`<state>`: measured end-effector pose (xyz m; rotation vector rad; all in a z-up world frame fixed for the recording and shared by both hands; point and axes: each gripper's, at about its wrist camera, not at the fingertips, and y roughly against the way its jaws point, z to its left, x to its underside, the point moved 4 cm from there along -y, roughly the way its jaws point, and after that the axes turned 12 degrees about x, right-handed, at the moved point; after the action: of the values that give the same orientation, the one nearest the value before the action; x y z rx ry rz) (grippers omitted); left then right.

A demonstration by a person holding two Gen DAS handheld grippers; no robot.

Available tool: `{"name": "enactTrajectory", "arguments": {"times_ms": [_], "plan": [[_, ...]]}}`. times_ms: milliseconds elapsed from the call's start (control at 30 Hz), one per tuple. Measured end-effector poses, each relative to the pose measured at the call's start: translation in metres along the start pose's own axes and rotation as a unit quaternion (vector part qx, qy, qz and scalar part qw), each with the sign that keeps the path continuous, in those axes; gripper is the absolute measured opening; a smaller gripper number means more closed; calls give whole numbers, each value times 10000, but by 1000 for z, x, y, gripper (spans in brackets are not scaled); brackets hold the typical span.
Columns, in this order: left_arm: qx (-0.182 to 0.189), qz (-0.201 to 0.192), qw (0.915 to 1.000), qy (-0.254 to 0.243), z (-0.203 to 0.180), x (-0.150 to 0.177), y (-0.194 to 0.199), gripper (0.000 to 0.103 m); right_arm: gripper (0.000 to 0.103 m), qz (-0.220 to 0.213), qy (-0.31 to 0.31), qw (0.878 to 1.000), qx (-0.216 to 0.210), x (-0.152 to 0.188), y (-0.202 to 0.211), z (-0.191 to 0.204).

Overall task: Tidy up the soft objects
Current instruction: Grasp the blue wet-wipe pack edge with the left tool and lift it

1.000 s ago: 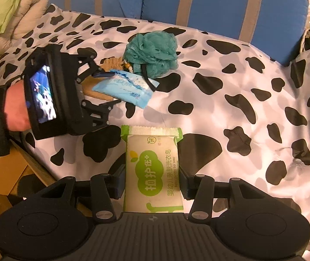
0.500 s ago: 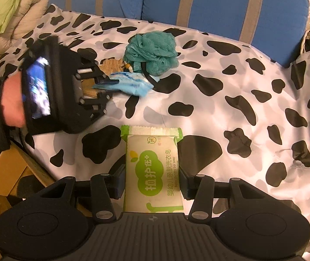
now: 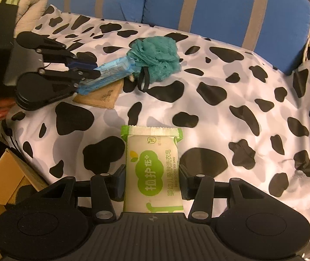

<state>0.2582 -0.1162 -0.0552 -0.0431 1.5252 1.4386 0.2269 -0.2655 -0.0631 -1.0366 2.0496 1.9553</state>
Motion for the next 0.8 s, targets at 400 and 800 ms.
{"name": "enactTrajectory", "arguments": {"times_ms": [400, 800], "plan": [[1132, 520, 9756, 1807, 41, 27, 6, 9, 51, 24, 170, 9999, -13, -7, -5, 16], [1084, 914, 9740, 1766, 35, 41, -23, 18, 51, 3, 236, 9997, -75, -10, -5, 20]]}}
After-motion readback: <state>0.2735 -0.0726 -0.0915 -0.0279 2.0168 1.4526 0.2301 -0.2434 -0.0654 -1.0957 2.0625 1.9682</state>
